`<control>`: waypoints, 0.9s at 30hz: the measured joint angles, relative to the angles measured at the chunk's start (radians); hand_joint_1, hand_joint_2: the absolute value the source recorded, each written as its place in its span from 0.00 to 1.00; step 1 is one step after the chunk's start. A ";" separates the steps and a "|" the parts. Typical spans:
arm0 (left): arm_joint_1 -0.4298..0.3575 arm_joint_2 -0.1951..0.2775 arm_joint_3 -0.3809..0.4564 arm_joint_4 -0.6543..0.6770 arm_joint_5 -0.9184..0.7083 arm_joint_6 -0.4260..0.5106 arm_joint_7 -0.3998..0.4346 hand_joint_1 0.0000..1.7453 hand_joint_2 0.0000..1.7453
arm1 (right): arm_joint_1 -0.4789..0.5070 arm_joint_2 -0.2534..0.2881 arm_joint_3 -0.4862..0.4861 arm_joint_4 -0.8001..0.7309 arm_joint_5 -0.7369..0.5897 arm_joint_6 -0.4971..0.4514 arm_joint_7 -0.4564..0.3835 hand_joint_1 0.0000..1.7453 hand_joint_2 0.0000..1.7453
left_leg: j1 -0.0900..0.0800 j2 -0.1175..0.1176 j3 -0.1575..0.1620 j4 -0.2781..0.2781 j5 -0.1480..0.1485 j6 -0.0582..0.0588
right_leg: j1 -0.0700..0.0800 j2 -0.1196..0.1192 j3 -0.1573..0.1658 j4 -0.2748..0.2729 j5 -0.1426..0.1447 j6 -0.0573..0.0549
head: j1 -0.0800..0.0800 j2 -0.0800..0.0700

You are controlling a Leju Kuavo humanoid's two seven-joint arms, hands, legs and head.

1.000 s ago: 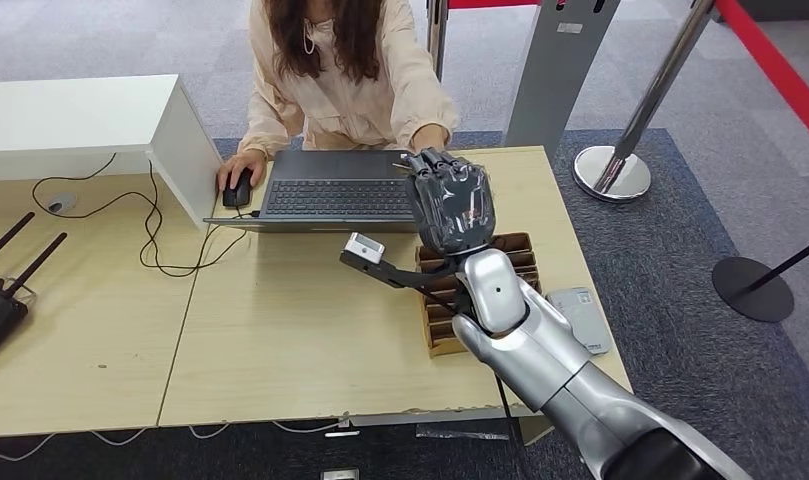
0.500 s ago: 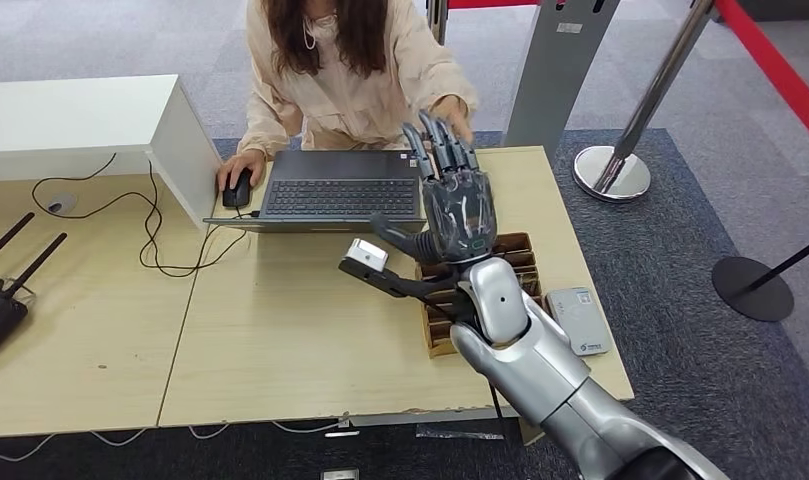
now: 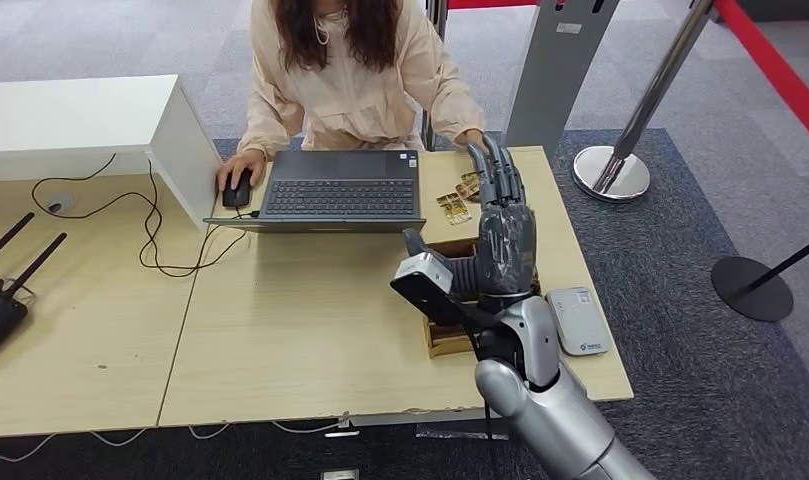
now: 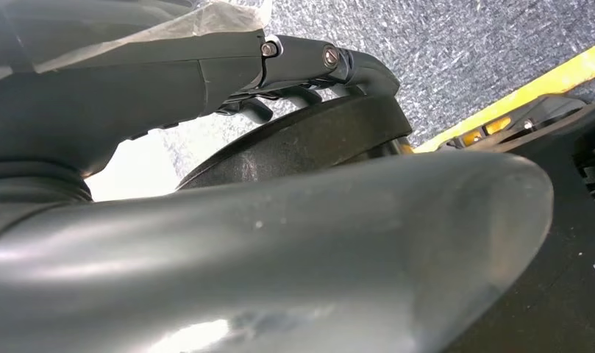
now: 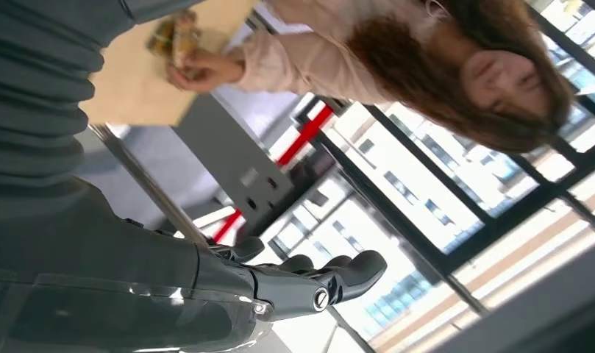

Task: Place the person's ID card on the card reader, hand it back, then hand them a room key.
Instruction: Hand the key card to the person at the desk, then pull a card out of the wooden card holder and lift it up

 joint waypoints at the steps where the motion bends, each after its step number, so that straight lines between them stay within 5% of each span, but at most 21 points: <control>1: 0.001 0.000 0.002 0.000 0.003 0.002 -0.002 0.00 0.00 | 0.016 -0.011 -0.005 -0.014 -0.052 0.000 0.007 0.00 0.75 | 0.000 0.000 0.000 0.000 0.000 0.000 | 0.000 0.000 0.000 0.000 0.000 0.000 | 0.000 0.000; 4: 0.002 0.000 0.010 0.000 0.013 0.008 -0.007 0.00 0.00 | 0.049 -0.045 -0.007 -0.039 -0.303 0.000 0.009 0.00 0.00 | 0.000 0.001 -0.001 0.000 0.000 0.000 | 0.000 0.000 0.000 0.000 0.000 0.000 | 0.000 0.000; 6: 0.002 0.000 0.016 0.000 0.015 0.009 -0.010 0.00 0.00 | 0.062 -0.067 -0.004 -0.042 -0.461 0.001 -0.003 0.00 0.00 | 0.000 0.001 -0.001 0.000 0.000 0.000 | 0.000 0.000 0.000 0.000 0.000 0.000 | 0.000 0.000; 9: 0.003 0.000 0.021 0.000 0.014 0.010 -0.010 0.00 0.00 | 0.079 -0.089 -0.001 -0.042 -0.446 0.000 -0.017 0.00 0.00 | 0.000 0.001 0.000 0.000 0.000 0.000 | 0.000 0.000 0.000 0.000 0.000 0.000 | 0.000 0.000; 13: 0.003 0.000 0.021 0.000 0.006 0.010 -0.010 0.00 0.00 | 0.084 -0.113 0.004 -0.042 -0.316 0.003 0.001 0.00 1.00 | 0.000 0.001 0.000 0.000 0.000 0.000 | 0.000 0.000 0.000 0.000 0.000 0.000 | 0.000 0.000; 18: 0.003 0.000 0.021 0.000 -0.005 0.007 -0.008 0.00 0.00 | 0.068 -0.145 0.022 -0.041 -0.117 0.040 0.087 0.00 1.00 | 0.000 0.001 -0.001 0.000 0.000 0.000 | 0.000 0.000 0.000 0.000 0.000 0.000 | 0.000 0.000; 27: 0.002 0.000 0.021 0.000 -0.019 0.002 -0.007 0.00 0.00 | 0.024 -0.184 0.052 -0.038 0.023 0.119 0.166 0.00 1.00 | 0.000 0.001 -0.001 0.000 0.000 0.000 | 0.000 0.000 0.000 0.000 0.000 0.000 | 0.000 0.000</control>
